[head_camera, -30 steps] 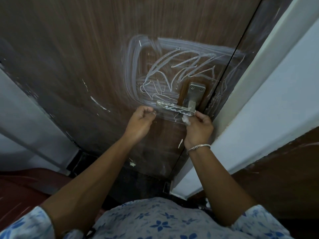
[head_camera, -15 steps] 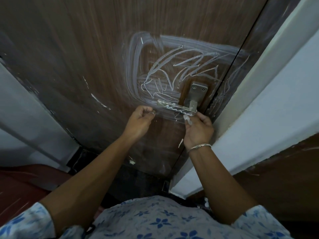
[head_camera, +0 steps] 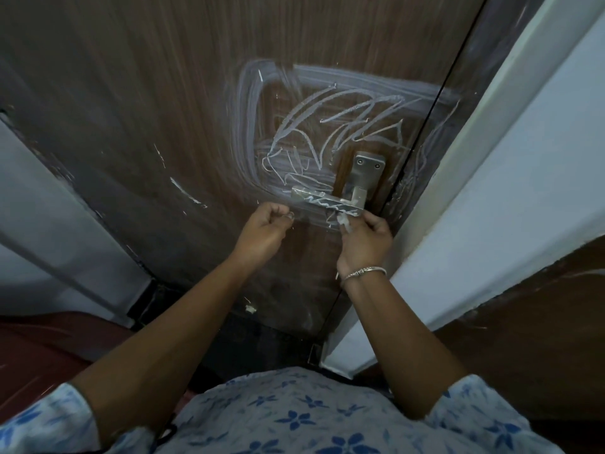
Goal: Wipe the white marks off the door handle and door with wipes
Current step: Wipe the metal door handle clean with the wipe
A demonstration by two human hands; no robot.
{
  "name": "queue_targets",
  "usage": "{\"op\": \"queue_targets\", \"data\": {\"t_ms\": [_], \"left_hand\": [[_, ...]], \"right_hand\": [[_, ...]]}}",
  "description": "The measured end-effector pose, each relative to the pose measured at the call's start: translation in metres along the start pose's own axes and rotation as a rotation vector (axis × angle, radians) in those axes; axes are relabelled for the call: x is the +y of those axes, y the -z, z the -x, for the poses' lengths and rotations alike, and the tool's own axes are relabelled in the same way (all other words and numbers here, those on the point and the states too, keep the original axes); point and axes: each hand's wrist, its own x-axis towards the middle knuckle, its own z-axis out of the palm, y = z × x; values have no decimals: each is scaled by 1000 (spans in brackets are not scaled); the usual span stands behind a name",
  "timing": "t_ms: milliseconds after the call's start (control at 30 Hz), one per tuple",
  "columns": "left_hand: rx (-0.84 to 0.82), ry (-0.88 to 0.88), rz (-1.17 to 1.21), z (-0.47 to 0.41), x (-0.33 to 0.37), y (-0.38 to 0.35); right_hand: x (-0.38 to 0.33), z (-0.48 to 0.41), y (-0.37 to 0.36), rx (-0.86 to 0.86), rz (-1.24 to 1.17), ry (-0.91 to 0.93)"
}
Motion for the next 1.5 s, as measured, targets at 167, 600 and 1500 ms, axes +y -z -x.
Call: {"op": "queue_targets", "data": {"t_ms": [167,600,1500], "left_hand": [[-17,-4,-13,3,-2,-1],[-15,9,-55,9,0,-1],[-70,0,-85,4,7,-5]], "right_hand": [[1,-2,6,20,-77,-61],[11,-10,9,97,-82,-119],[11,-9,8,79,-53,-83]]}}
